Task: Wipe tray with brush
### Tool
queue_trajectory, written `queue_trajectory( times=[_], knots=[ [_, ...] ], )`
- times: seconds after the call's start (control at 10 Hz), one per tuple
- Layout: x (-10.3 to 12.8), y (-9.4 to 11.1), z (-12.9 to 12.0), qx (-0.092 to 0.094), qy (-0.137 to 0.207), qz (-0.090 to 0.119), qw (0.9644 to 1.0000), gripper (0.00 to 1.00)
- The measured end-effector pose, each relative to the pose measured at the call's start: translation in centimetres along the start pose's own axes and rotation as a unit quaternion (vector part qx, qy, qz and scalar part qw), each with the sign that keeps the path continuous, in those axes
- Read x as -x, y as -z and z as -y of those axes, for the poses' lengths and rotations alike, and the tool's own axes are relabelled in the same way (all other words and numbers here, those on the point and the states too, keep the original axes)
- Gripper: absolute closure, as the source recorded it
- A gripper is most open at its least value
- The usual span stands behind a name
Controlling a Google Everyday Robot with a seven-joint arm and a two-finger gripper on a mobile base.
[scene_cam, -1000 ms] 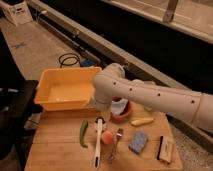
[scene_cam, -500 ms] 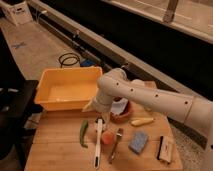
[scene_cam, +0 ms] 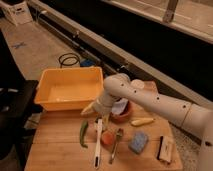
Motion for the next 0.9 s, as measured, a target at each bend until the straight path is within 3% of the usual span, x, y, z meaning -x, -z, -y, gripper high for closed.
queue_trajectory(
  times=[0.3,0.7,0.9],
  knots=[
    [-0.1,-0.2,0.0,0.008,0.004,0.005,0.9999,0.20],
    [-0.8,-4.1,-1.2,0.093,0.040,0.023,0.9946,0.20],
    [-1.1,-4.8,-1.3,0.121,0.048,0.027,0.9911,0.20]
  ],
)
